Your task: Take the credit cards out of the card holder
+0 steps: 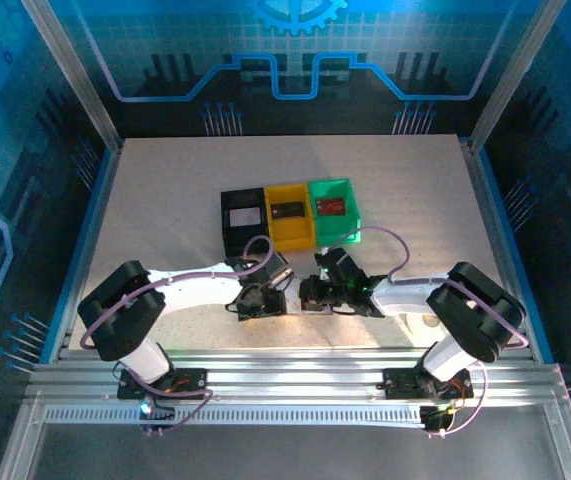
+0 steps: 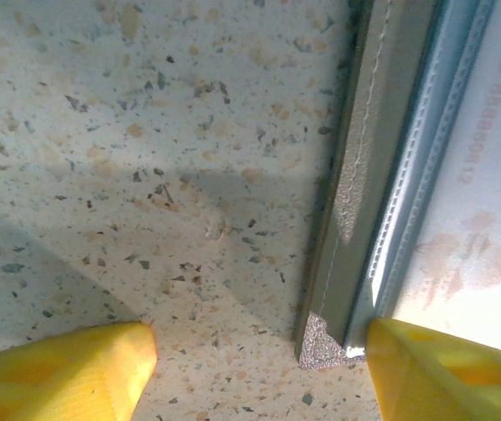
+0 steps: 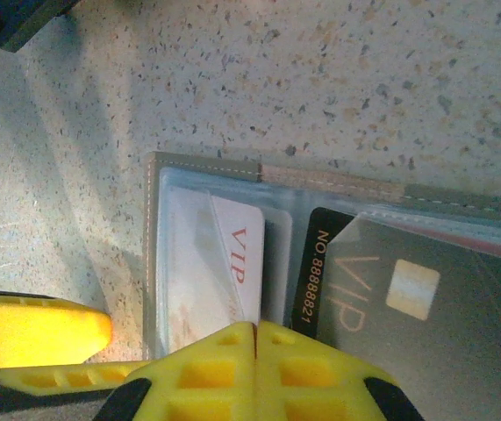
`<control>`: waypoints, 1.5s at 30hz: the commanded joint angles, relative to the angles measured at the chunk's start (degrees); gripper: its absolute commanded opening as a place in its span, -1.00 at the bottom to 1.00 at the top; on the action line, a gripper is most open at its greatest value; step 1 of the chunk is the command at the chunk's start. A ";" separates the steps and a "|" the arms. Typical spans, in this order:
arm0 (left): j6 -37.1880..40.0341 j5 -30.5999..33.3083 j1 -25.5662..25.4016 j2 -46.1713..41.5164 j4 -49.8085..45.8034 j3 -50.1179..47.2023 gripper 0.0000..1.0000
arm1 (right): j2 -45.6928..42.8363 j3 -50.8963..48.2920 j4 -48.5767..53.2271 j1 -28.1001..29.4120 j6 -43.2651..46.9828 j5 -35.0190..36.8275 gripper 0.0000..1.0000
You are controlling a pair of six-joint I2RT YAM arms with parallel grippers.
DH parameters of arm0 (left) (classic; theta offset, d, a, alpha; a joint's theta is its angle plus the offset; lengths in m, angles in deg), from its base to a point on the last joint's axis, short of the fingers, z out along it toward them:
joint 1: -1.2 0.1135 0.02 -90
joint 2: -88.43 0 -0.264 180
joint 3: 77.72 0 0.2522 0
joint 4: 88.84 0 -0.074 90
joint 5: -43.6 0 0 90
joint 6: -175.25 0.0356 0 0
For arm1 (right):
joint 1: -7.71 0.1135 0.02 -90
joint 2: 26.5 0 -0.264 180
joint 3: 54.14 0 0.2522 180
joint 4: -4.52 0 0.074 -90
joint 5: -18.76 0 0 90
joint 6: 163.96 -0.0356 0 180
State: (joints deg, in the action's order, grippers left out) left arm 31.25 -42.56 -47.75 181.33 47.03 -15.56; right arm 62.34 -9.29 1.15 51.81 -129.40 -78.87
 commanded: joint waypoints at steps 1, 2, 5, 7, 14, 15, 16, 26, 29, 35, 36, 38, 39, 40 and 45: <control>0.25 -4.61 -1.48 5.59 6.31 -3.42 0.37 | -1.68 -0.84 1.33 -0.14 1.01 0.20 -1.00; 0.36 -4.55 -1.41 5.48 6.09 -3.32 0.38 | -2.02 -0.91 2.85 -0.13 1.05 0.43 -1.00; 0.46 -4.22 -1.43 4.96 5.29 -2.93 0.38 | -2.91 -1.10 3.89 -0.37 1.55 0.80 -1.00; 0.35 -4.06 -1.48 4.32 4.82 -2.70 0.39 | -3.47 -1.28 4.44 -0.61 1.88 0.87 -1.00; -0.10 -4.70 -1.41 3.03 4.36 -2.31 0.42 | -4.73 -1.42 5.87 -1.71 3.55 -0.31 -1.00; -0.21 -4.73 -1.42 2.90 4.27 -2.21 0.43 | -4.81 -1.30 6.17 -1.77 3.90 -0.66 -1.00; -0.27 -4.80 -1.43 2.73 4.27 -2.21 0.43 | -4.81 -1.19 6.42 -1.82 4.16 -0.71 -1.00; -0.22 -4.80 -1.41 2.46 3.91 -1.96 0.44 | -5.80 -1.86 6.43 -2.63 4.72 -1.32 -1.00; -0.32 -4.90 -1.41 2.76 4.26 -2.22 0.44 | -6.22 -2.74 4.62 -3.10 4.53 -2.53 -0.96; -0.69 -5.49 -1.42 3.49 5.41 -2.72 0.44 | -6.12 -3.69 2.01 -3.28 4.25 -4.46 -0.92; -0.74 -5.51 -1.41 3.56 5.49 -2.80 0.44 | -6.11 -3.85 2.00 -3.31 4.16 -4.57 -0.94; -0.69 -5.59 -1.41 3.69 5.52 -2.86 0.44 | -6.39 -4.05 0.14 -3.33 4.00 -4.54 -0.96; -0.67 -5.60 -1.48 3.77 5.58 -2.80 0.44 | -6.56 -4.19 0.10 -3.32 3.92 -4.45 -0.96; -0.73 -5.69 -1.41 3.72 5.66 -2.81 0.44 | -6.79 -4.13 0.19 -3.40 3.90 -4.35 -0.95; -0.88 -6.21 -1.46 4.04 6.51 -3.07 0.44 | -7.86 -4.18 0.75 -3.51 4.46 -4.75 -0.95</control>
State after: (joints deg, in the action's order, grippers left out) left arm 31.23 -42.59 -48.10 180.74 47.14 -15.32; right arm 56.02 -13.18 3.23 48.88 -125.75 -82.52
